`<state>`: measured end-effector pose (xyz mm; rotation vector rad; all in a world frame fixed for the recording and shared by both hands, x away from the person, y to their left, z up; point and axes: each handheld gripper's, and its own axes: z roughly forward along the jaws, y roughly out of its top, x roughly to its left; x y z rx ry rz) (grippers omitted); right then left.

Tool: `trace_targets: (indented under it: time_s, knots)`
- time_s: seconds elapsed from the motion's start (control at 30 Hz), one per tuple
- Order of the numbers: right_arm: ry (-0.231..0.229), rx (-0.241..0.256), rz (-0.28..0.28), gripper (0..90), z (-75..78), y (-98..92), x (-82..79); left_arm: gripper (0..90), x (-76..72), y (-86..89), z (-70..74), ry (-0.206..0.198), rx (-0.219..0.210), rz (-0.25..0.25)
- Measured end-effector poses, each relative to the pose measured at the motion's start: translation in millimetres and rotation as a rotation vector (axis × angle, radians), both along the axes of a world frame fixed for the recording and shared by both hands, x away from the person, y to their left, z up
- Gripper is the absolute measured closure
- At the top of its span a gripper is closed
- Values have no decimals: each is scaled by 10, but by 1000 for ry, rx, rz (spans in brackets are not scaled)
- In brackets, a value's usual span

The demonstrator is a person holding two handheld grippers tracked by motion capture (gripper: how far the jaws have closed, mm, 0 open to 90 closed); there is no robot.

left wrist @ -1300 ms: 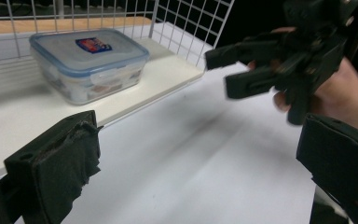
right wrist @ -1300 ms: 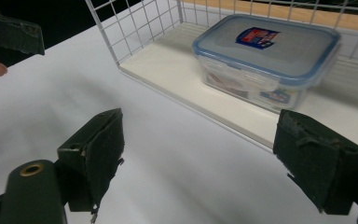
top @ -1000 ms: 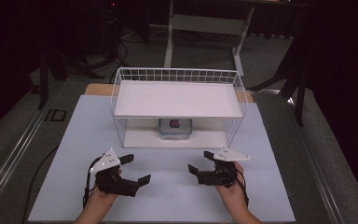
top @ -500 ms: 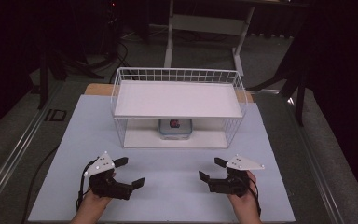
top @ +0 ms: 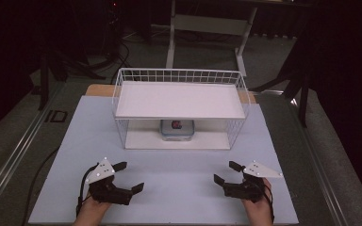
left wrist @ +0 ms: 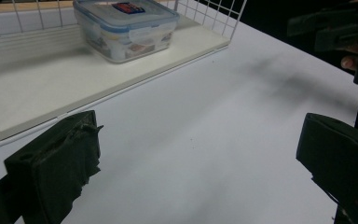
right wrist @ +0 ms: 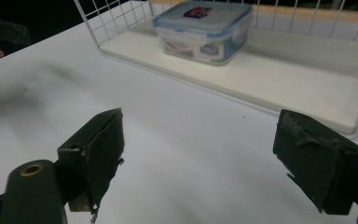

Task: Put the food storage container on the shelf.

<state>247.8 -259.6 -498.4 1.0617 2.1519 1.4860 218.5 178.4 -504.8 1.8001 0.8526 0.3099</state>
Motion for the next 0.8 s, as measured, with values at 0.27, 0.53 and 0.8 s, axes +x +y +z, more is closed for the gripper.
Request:
trace_targets:
  time_s: [0.27,0.53,0.8]
  knots:
    - [-29,-59,-2,163,-92,6,105,3,9,43,-5,-16,-1,26]
    - [-18,-73,-14,166,-122,46,168,3,-2,50,-19,-10,0,23]
    - [-14,-86,-19,167,-161,105,215,3,-20,94,-27,-6,-4,30]
